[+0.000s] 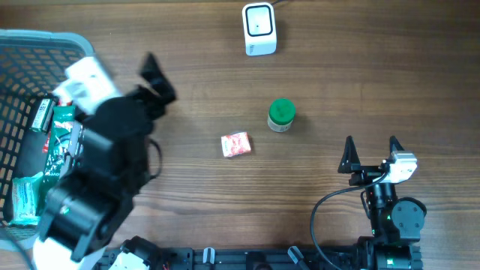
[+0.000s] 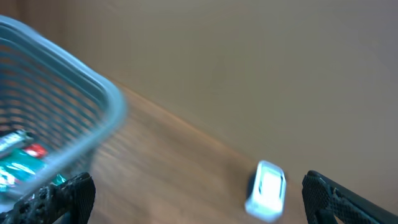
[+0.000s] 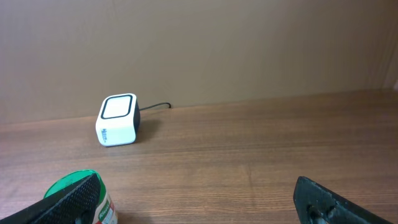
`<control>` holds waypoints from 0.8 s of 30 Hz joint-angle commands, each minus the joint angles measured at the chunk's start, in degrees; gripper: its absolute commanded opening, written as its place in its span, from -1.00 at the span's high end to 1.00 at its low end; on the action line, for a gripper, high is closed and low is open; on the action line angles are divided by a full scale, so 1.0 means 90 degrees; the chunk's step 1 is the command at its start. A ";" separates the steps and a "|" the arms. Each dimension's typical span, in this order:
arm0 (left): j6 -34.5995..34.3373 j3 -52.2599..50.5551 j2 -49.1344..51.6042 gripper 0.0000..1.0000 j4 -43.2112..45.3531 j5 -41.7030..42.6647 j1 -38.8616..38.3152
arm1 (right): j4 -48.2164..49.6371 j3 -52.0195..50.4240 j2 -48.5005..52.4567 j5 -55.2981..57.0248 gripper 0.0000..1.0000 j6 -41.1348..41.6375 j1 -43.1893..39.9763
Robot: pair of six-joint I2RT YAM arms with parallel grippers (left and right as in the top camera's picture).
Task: Scan the item barcode
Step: 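Reach the left gripper into the basket and grasp the green 3M gloves package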
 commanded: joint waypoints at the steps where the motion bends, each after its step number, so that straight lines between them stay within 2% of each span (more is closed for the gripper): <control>1: 0.0126 0.0007 -0.0425 -1.00 0.0238 -0.0151 0.1005 | 0.0015 -0.0010 -0.0041 0.0087 -1.00 0.0117 0.0036; 5: 0.0070 0.0007 -0.0534 -1.00 0.0444 -0.0146 0.2494 | 0.0012 -0.0010 -0.0041 0.0087 -1.00 0.0114 0.0036; 8: -0.0430 0.0007 -0.0335 -1.00 0.0364 -0.0087 0.3662 | 0.0012 -0.0010 -0.0041 0.0087 -0.99 0.0112 0.0036; 9: -0.0517 0.0007 -0.0245 -1.00 0.0333 0.0078 0.3976 | 0.0015 -0.0010 -0.0041 0.0087 -1.00 0.0114 0.0036; 12: -0.1003 0.0007 0.0272 -1.00 0.0034 0.1430 0.5153 | 0.0012 -0.0010 -0.0041 0.0087 -1.00 0.0117 0.0036; 14: -0.1758 0.0007 0.0622 -1.00 -0.0333 0.1921 0.5656 | 0.0015 -0.0010 -0.0041 0.0087 -1.00 0.0117 0.0036; 15: -0.2793 0.0007 0.1073 -1.00 -0.0760 0.2312 0.6108 | 0.0015 -0.0010 -0.0041 0.0087 -0.99 0.0114 0.0036; 17: -0.3504 0.0007 0.1513 -1.00 -0.1003 0.2708 0.6416 | 0.0012 -0.0010 -0.0041 0.0087 -0.99 0.0117 0.0036; 20: -0.4109 0.0007 0.2171 -1.00 -0.1117 0.3135 0.6710 | 0.0015 -0.0010 -0.0041 0.0087 -0.99 0.0117 0.0036; 24: -0.5855 0.0005 0.3109 -1.00 -0.1518 0.3211 0.6926 | 0.0012 -0.0010 -0.0041 0.0087 -0.99 0.0117 0.0036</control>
